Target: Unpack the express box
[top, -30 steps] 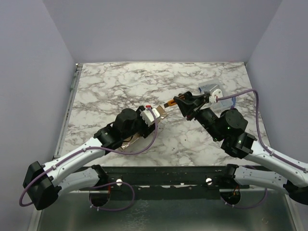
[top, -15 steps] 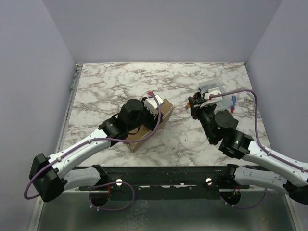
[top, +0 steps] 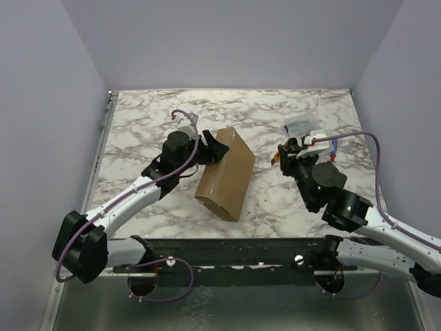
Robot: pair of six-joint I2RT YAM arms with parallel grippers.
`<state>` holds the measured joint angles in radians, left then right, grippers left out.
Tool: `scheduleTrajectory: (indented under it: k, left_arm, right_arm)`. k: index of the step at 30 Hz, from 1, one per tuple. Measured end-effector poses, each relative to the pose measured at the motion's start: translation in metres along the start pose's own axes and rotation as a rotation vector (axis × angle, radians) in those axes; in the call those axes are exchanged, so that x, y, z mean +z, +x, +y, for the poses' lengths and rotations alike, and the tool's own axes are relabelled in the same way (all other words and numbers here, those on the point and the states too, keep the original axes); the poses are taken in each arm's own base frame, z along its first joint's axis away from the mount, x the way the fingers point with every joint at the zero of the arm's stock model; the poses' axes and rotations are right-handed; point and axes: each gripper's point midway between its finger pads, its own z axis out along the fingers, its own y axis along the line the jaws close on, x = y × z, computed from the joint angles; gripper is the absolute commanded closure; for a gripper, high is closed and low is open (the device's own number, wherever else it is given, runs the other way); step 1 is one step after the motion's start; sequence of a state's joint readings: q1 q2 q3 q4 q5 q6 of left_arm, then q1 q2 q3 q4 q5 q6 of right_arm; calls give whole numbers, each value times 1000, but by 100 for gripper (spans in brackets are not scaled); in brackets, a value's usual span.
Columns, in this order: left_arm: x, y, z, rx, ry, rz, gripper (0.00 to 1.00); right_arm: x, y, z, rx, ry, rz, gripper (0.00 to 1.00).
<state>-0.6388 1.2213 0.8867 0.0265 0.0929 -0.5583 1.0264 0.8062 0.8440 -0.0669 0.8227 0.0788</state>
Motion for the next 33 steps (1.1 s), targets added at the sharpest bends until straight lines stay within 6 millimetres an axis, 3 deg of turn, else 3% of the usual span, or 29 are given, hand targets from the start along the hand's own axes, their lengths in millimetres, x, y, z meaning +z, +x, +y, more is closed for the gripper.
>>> scheduleTrajectory:
  k: [4,7,13,14,15,19,24,28,33]
  left_arm:
    - [8,14,38,-348,-12,-87,74]
    - [10,42,58,-561,-30,-127,63]
    - [1,42,74,-756,-32,-300,22]
    - [0,40,76,-775,-35,-321,7]
    - [-1,38,76,-800,-29,-345,2]
    - [-4,37,80,-829,-41,-366,1]
    - [-18,67,104,-714,-235,-272,1]
    - [-55,68,116,-590,-338,-274,10]
    - [-90,55,108,-533,-308,-328,16]
  right_arm:
    - [-1,2,0,0,0,9,99]
    - [-1,4,-1,5,0,15,99]
    - [-3,4,2,35,-14,18,99]
    - [-3,4,3,41,-19,19,99]
    - [-3,5,4,45,-23,20,99]
    - [-2,6,9,62,-41,26,99]
    - [0,17,13,55,-53,47,99]
    - [4,39,16,13,-47,89,99]
    - [11,69,21,-52,-37,151,99]
